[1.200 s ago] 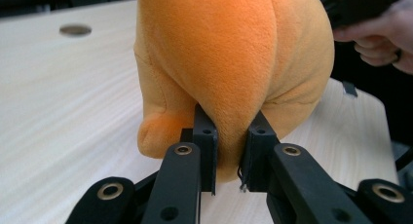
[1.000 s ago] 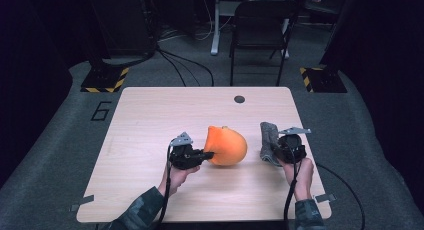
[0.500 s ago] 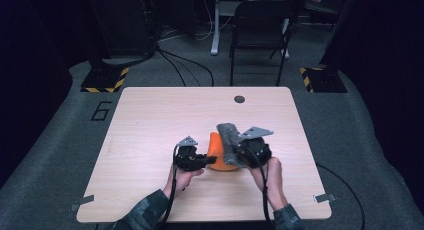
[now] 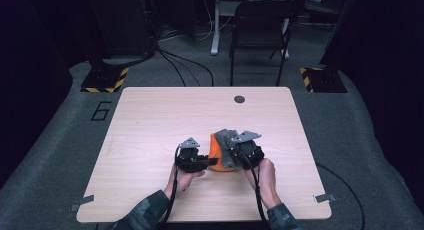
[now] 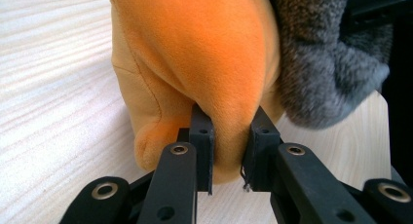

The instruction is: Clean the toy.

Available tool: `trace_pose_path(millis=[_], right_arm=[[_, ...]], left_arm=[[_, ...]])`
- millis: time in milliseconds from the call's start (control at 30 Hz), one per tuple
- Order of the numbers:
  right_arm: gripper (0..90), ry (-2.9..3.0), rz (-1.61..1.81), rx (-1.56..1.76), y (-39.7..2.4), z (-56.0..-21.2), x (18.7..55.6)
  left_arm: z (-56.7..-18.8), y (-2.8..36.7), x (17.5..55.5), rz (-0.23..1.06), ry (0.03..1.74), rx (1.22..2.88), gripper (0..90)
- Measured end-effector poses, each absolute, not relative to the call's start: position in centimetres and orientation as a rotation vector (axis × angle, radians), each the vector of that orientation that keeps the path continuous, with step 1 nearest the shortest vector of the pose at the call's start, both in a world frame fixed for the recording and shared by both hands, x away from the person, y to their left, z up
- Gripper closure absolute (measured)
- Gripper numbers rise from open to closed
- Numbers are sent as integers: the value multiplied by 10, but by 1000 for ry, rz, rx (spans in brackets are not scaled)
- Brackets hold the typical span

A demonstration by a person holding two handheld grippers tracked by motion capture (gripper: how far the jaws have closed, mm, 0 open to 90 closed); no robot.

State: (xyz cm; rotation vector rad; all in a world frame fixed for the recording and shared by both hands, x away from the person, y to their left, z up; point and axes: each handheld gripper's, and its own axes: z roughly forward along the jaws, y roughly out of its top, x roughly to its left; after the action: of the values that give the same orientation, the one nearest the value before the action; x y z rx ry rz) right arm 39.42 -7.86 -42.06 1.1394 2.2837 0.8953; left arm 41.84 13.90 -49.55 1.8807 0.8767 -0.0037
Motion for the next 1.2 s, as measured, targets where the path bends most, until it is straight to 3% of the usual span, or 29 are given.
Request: trace_pose_path(millis=[333, 667, 767, 967, 1067, 1200], right_arm=[[771, 2234, 821, 1303, -119, -440, 412], [769, 2276, 648, 1429, -142, -485, 433], [770, 2249, 673, 1436, -145, -476, 432], [771, 2172, 889, 1316, -138, -417, 406], [771, 2180, 1021, 1179, -113, -391, 389], [770, 2244, 1052, 1054, -79, -389, 382]], left_arm=[[-496, 139, 419, 5, 870, 1887, 767], [-497, 141, 420, 10, 865, 1890, 764], [-497, 141, 420, 11, 864, 1889, 761], [-496, 140, 419, 27, 862, 1898, 759], [-496, 141, 419, 27, 855, 1904, 758], [-497, 141, 419, 45, 829, 1918, 758]])
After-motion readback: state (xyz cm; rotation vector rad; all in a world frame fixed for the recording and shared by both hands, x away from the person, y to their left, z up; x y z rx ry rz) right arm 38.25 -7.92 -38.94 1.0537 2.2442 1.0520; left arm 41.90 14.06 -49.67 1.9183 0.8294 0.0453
